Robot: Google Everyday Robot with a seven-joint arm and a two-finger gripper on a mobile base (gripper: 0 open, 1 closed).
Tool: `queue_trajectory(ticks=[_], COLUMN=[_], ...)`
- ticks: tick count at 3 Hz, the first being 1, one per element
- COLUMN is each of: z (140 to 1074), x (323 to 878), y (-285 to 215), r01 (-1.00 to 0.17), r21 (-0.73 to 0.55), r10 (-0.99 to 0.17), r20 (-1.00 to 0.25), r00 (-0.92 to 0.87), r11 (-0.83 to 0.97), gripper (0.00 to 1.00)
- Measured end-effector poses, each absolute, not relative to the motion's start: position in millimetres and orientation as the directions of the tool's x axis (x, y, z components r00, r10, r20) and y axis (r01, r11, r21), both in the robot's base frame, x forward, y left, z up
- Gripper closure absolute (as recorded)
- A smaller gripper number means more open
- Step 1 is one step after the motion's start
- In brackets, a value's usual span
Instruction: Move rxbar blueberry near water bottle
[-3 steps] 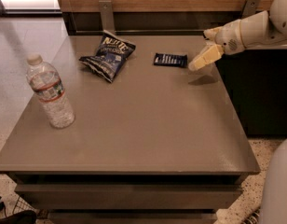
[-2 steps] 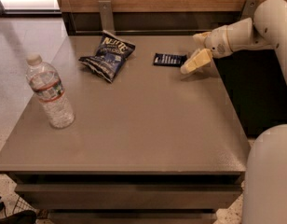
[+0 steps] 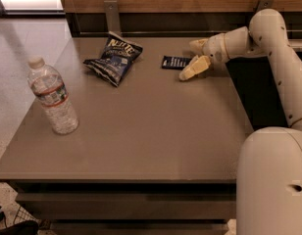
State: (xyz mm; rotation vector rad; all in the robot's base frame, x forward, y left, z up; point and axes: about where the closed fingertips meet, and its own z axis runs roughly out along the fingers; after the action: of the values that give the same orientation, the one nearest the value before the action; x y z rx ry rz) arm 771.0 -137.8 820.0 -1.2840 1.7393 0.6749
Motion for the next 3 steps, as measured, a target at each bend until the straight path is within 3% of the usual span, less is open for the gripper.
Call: queue_trajectory(ticks=[1, 3], z=[808.7, 808.4], x=[769.7, 770.7], y=[-133.4, -128.1], r01=[-0.944, -0.946], r21=[-0.013, -0.011], r10=[-0.459, -0.46], r20=[-0.876, -0.876], r00=[-0.148, -0.148], r11=[0.331, 0.324], gripper=[0.03, 0.65])
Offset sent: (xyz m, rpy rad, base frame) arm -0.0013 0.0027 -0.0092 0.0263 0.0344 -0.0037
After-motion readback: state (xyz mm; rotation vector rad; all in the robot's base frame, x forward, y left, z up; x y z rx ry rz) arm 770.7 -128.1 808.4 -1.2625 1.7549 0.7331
